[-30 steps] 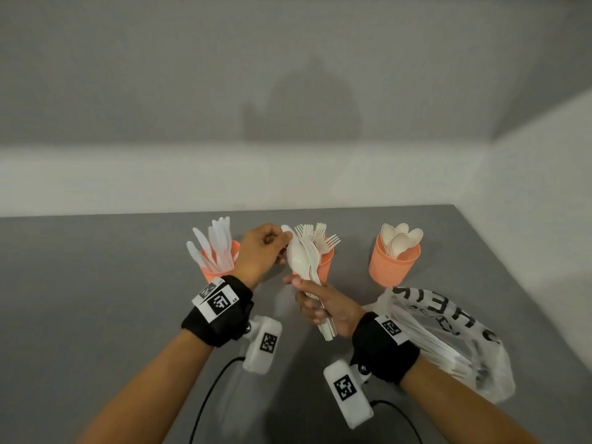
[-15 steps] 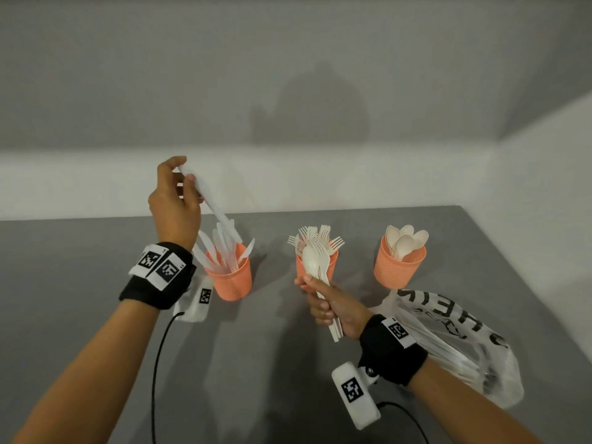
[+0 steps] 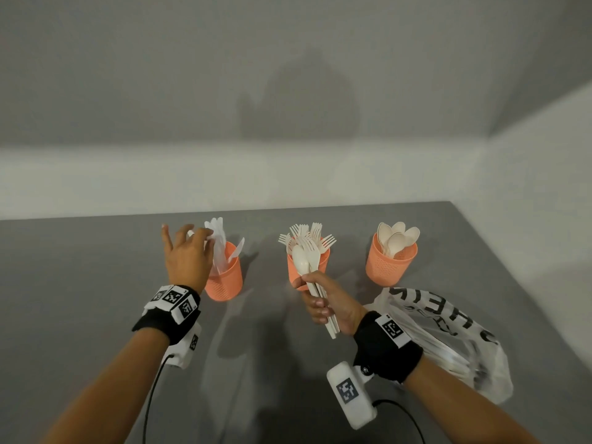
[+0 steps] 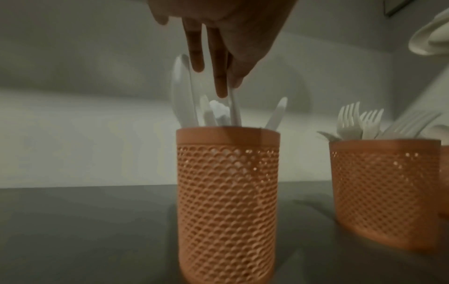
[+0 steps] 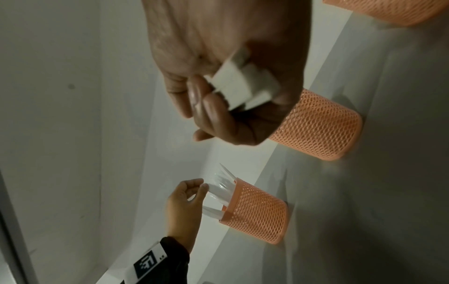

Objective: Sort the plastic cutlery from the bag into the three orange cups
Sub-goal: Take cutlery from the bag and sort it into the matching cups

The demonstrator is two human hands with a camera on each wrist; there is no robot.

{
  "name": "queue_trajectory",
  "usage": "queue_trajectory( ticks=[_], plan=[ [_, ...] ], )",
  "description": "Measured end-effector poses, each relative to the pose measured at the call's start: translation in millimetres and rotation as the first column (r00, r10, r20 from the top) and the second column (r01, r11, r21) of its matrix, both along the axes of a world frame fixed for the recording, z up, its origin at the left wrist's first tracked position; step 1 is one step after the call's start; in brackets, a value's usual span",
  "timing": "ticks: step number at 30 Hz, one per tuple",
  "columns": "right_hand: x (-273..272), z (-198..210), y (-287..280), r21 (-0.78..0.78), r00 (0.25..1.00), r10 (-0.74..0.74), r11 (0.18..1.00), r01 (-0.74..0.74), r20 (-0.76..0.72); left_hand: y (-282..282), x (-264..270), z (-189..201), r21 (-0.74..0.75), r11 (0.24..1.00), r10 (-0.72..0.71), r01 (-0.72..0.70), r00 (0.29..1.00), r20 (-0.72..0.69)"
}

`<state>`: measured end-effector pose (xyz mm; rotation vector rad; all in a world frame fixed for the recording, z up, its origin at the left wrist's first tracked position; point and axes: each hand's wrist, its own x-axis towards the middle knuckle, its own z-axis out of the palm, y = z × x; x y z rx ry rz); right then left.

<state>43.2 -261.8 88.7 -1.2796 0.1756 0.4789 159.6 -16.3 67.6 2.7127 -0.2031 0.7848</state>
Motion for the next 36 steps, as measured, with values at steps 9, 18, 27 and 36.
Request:
queue_trajectory(
  ticks=[9,18,27,36],
  plan=[
    [6,-8,10,0.054,0.996,-0.086,0.995,0.086,-0.008,-8,-5,14,-0.03,0.998,-0.063,0.062,0.997,-0.041],
    [5,-20,21,-0.38,0.906,-0.292,0.835,0.398,0.308,-112,-76,38,-0.658,0.744,-0.487,0.112,0.765,-0.421],
    [-7,-18,6,-0.414,0.871,-0.327,0.781,0.468,0.367,-150,-84,32,-0.882,0.443,-0.596,-0.159,0.683,-0.423],
    [-15,-13,-19,0.137,0.941,-0.335,0.931,0.339,-0.048,-139,-77,39,-0.976,0.156,-0.543,-0.153,0.812,-0.215]
  ],
)
